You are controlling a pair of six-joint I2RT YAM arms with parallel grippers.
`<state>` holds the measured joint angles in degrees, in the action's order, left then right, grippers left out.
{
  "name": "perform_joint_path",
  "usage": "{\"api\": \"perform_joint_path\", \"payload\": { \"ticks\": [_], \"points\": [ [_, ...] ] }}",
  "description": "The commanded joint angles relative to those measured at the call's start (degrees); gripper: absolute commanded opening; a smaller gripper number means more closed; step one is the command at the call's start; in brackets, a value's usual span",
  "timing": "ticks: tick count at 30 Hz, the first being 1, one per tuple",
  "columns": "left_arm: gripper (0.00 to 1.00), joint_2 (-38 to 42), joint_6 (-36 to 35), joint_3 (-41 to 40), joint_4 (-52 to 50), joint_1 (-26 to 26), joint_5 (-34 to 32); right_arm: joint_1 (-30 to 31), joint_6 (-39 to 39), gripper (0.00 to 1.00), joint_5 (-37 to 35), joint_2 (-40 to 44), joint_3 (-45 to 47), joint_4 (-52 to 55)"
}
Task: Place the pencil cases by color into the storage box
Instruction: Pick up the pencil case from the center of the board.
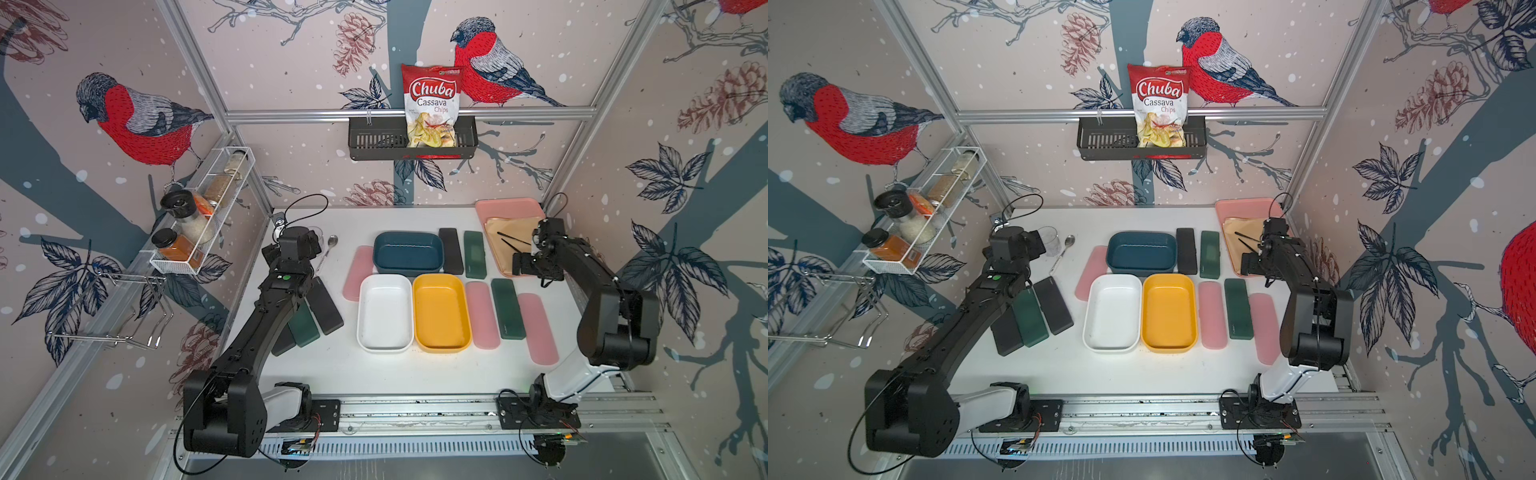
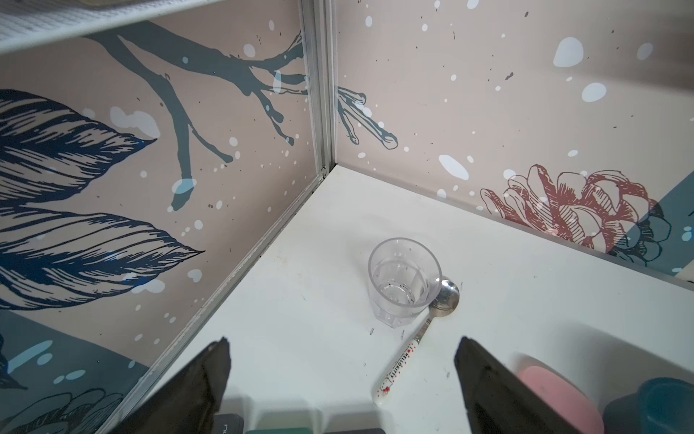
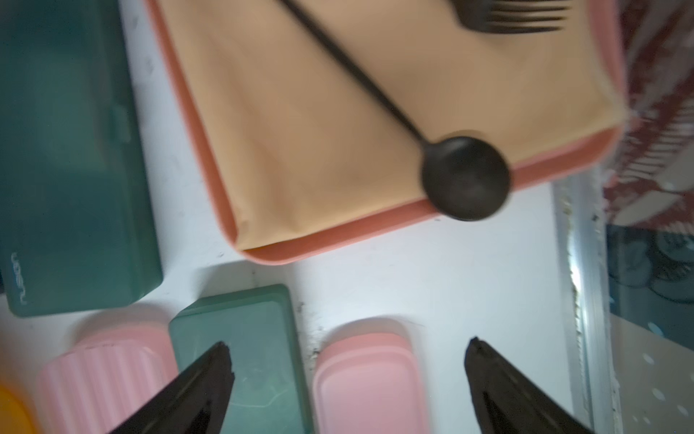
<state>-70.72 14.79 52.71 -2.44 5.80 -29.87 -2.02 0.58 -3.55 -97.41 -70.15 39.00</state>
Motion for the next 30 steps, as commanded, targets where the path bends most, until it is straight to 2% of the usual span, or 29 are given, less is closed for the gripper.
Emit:
{"api": "perform_joint_path", "payload": {
  "ticks": [1,4,14,30],
  "points": [
    [0.97,-0.64,1.53,1.45,-2.94,0.09,2.01,3.21,2.67,1.00,-3.78,-2.00,0.61,0.65],
    [0.97,-1.30,2.55,2.43,-4.66,0.09,2.87,4.82,2.76,1.00,-3.69,-2.44,2.10,-0.91],
    [0.97,-0.87,4.59,3.00,-6.74,0.15,3.75,7.30,3.29,1.00,3.14,0.37,6.48,-5.98],
    [0.97,-2.28,5.91,4.13,-9.57,0.09,5.97,7.57,1.53,1.00,-0.75,-0.19,9.13,-7.26]
  ]
}}
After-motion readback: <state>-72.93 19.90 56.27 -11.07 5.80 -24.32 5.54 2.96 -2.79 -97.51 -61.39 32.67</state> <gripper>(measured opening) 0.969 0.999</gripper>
